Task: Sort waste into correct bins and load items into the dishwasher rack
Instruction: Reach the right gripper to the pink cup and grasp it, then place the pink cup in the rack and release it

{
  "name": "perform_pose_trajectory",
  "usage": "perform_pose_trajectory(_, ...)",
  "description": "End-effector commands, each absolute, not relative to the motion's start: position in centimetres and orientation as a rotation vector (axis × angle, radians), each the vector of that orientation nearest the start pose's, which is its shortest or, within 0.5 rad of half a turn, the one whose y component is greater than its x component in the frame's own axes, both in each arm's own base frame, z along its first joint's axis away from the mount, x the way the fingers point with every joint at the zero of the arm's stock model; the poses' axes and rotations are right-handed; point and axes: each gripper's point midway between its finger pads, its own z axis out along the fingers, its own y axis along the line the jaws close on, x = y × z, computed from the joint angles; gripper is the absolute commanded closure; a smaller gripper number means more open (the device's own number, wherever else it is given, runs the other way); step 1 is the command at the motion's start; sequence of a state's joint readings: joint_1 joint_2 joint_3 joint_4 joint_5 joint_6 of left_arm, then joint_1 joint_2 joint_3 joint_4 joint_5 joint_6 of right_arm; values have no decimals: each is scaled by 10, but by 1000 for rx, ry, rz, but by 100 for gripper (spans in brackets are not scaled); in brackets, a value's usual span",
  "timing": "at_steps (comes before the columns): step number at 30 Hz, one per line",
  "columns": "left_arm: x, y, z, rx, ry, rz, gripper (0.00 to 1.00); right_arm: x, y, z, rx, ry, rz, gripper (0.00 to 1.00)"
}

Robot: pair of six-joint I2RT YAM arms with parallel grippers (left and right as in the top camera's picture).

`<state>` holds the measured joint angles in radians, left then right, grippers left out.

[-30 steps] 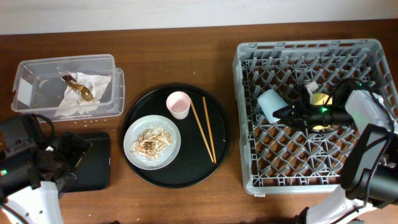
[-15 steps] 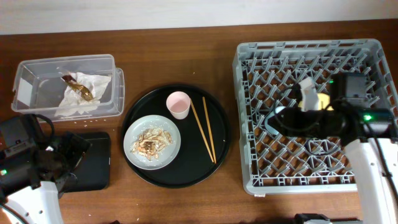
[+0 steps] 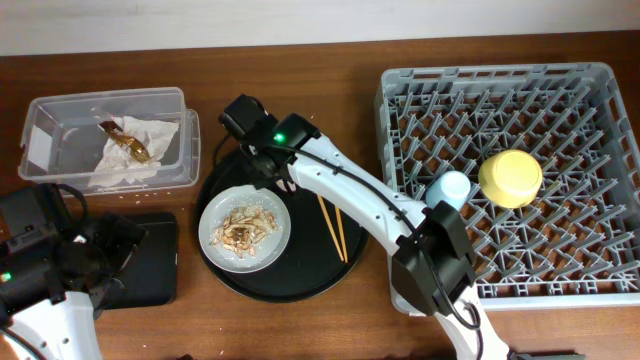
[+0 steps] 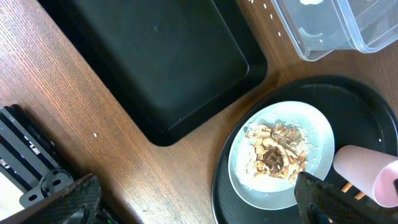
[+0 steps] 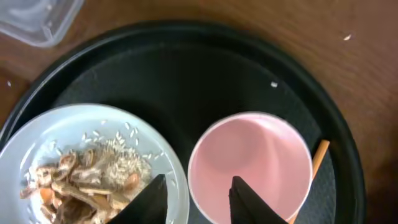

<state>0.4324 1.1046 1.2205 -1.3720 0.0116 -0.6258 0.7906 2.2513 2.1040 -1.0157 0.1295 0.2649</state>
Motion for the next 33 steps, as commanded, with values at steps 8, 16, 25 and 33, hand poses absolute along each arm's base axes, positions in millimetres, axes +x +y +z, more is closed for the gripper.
perform_pose_trajectory(8, 195, 89, 205, -1433, 2430, -62, 1, 400, 363, 70, -678, 2680, -2, 91)
perform_pose_trajectory(16, 195, 89, 205, -1433, 2430, -62, 1, 354, 302, 245, -541, 2714, 26, 96)
perform_pose_trajectory(25, 195, 89, 205, -1433, 2430, -62, 1, 270, 155, 294, -307, 2810, -5, 96)
perform_pose_trajectory(33, 195, 89, 205, -1433, 2430, -62, 1, 242, 98, 267, -306, 2551, 1170, 96)
